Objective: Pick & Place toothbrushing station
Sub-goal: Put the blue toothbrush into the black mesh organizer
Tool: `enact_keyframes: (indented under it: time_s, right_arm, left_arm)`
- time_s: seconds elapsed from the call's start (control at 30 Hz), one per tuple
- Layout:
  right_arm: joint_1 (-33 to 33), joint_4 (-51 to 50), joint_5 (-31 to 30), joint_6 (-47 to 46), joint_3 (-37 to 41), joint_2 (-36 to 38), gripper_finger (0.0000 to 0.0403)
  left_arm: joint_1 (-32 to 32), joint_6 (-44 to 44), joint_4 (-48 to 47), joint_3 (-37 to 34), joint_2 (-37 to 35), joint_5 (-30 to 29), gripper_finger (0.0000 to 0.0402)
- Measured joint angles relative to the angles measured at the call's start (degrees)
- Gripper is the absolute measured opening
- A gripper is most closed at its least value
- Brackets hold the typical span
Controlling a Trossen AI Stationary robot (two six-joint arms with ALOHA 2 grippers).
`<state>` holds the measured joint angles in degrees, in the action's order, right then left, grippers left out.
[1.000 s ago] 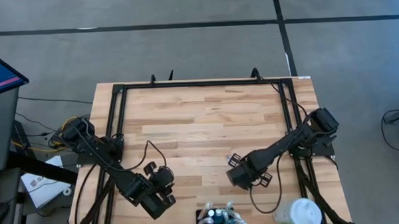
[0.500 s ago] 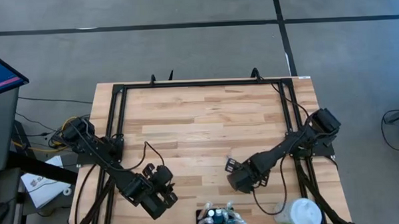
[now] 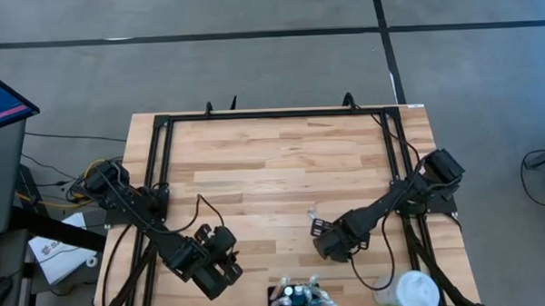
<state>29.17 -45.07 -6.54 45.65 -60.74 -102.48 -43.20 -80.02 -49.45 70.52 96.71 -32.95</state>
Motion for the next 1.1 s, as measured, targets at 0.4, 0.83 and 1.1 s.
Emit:
enact_keyframes:
  time_s: [0.4, 0.83, 1.1]
  right_arm:
    - [0.5, 6.2, -2.3, 4.5, 0.1, 0.0, 0.0215]
    - [1.9, 9.3, -2.8, 7.2, -0.1, 0.0, 0.0214]
    - [2.6, 13.5, -2.2, 9.7, -0.7, 0.0, 0.0222]
  left_arm:
    - [0.0, 0.1, 0.0, 0.0, 0.0, 0.0, 0.0131]
    - [0.0, 0.2, 0.0, 0.0, 0.0, 0.0, 0.0131]
    - [0.0, 0.2, -0.1, 0.0, 0.0, 0.0, 0.0131]
